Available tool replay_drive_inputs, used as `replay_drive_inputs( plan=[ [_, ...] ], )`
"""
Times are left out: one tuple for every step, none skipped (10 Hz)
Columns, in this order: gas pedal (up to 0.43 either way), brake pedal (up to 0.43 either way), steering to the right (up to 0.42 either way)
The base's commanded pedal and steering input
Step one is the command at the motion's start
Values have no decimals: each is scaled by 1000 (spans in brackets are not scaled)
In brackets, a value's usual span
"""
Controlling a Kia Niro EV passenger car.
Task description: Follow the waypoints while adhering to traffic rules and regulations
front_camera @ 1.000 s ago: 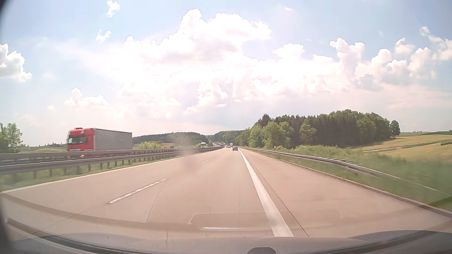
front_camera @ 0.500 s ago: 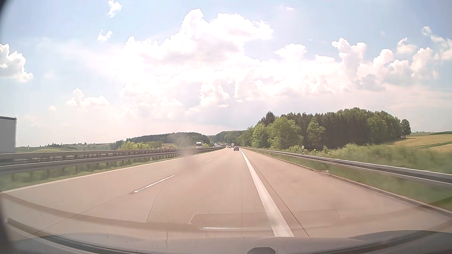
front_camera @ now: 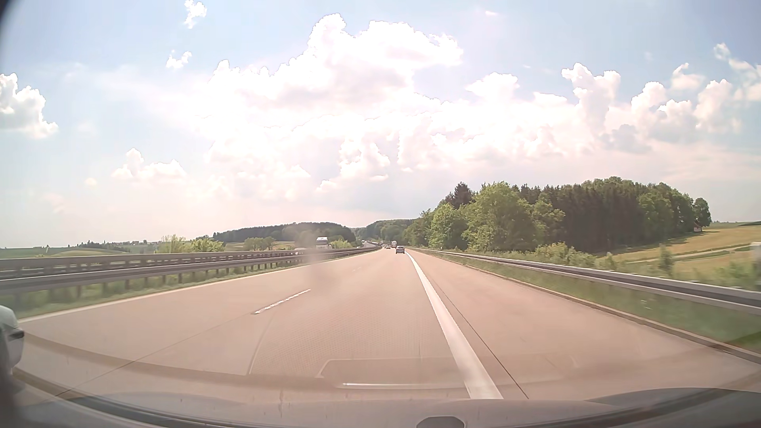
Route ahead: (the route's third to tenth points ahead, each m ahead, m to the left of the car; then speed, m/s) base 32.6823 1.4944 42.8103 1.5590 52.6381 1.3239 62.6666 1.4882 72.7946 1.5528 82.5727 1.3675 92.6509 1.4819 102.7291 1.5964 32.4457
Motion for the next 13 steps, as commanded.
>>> replay_drive_inputs(
  plan=[
    [189, 0, -5],
    [177, 0, -4],
    [177, 0, -4],
    [177, 0, -4],
    [177, 0, -4],
    [177, 0, -4],
    [177, 0, -4],
    [177, 0, -4],
    [177, 0, -3],
    [177, 0, -3],
    [177, 0, -4],
    [177, 0, -3],
    [177, 0, -3]
  ],
)
